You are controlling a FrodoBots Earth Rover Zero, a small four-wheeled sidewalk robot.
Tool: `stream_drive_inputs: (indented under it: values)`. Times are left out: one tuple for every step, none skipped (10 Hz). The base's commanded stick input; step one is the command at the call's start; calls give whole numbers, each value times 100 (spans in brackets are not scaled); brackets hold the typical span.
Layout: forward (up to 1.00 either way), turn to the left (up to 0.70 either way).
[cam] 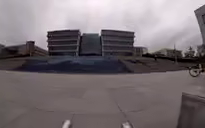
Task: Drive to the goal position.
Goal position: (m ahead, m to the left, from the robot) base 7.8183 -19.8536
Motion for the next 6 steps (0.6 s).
stream_drive_inputs:
  values:
    - [100,-12]
    - [100,-28]
    - [100,-28]
    - [100,-28]
    - [100,-28]
    - [100,-28]
